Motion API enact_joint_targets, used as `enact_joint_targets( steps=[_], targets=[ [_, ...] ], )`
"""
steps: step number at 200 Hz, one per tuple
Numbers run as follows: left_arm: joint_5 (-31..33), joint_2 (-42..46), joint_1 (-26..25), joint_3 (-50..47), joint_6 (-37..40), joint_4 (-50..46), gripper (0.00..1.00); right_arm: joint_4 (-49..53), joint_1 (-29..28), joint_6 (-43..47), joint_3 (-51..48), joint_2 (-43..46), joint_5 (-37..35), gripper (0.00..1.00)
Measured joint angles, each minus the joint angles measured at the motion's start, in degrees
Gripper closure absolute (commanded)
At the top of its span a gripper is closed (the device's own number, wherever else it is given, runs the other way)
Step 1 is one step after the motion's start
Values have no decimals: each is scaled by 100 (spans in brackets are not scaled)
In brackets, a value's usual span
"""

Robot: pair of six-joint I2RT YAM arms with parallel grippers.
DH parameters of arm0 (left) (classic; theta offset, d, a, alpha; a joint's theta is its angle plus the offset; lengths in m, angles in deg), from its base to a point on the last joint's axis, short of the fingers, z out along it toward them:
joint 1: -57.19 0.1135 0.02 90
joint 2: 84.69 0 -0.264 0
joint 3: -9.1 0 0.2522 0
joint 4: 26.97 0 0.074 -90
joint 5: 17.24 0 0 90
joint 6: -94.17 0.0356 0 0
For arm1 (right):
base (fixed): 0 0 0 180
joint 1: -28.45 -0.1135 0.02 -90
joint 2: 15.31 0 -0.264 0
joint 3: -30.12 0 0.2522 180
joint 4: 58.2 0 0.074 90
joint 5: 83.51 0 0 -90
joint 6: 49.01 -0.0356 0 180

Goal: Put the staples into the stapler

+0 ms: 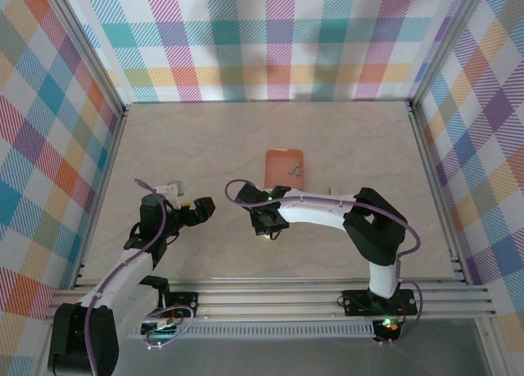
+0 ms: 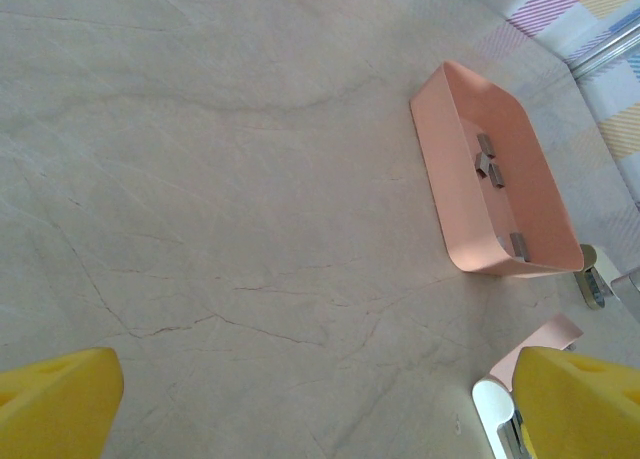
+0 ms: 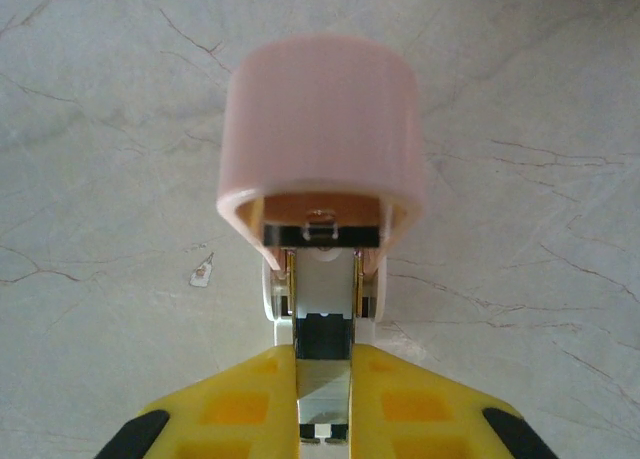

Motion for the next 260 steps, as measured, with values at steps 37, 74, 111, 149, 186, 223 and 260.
enact_joint_targets(
  steps=[37,74,111,149,186,223,260],
  targets=[
    [0,0,-2,0,0,0,0,2,0,-7,0,-7,0,78],
    [-2,0,0,0,0,0,0,63,0,-2,4,-7,-7,73],
    [-2,0,-2,0,0,-2,0,120,0,-4,26,2,-68,70],
    [-2,0,0,0,0,-26,0,133,0,0,39,197,-157,68],
    [-2,4,0,0,2,-31,0,118,2,-2,37,505,-219,67],
    [-2,4,-2,0,2,-42,0,-374,146,-31,-466,953,-11,65],
    [-2,4,-2,0,2,-42,0,-796,472,-199,-1051,1143,400,65]
  ],
)
